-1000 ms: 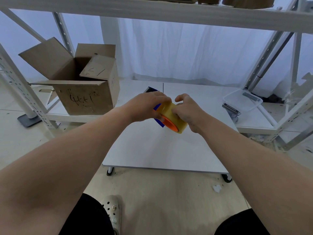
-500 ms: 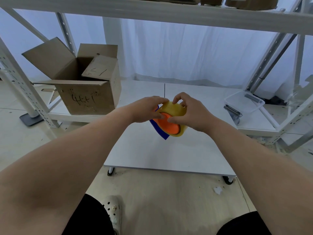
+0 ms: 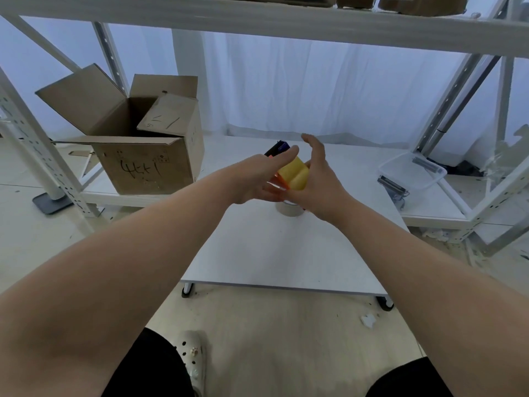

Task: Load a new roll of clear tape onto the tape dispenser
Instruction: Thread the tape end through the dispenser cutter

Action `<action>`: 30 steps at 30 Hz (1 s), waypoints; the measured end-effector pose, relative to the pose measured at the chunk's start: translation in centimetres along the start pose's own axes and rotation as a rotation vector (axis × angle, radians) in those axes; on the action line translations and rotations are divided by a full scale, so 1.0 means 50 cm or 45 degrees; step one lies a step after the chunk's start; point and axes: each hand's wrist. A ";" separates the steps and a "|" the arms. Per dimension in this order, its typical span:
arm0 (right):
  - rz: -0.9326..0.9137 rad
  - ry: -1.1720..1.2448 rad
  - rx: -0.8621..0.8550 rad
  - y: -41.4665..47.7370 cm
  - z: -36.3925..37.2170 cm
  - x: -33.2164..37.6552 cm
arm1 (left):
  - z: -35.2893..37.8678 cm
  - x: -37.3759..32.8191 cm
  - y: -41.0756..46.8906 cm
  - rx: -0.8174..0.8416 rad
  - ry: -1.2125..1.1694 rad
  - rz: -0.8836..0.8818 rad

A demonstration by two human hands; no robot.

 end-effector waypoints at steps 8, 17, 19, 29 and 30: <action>0.117 0.273 0.071 0.006 -0.007 0.007 | -0.027 0.019 0.014 -0.333 -0.018 0.031; 0.690 1.030 0.235 0.011 -0.042 -0.021 | -0.032 0.002 -0.011 -0.108 -0.477 0.278; 0.586 1.164 0.208 0.018 -0.041 -0.014 | -0.028 -0.002 -0.015 0.030 -0.533 0.242; 0.629 0.885 -0.053 0.021 -0.054 -0.032 | -0.006 0.008 -0.008 -0.036 0.283 0.333; 0.627 0.873 -0.079 0.021 -0.054 -0.028 | -0.006 0.008 -0.009 -0.054 0.307 0.373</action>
Point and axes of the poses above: each hand's wrist, its own y-axis towards the middle knuckle, its own z-axis out of the palm, x = y × z, and after that the axes turned 5 degrees about -y, right-handed
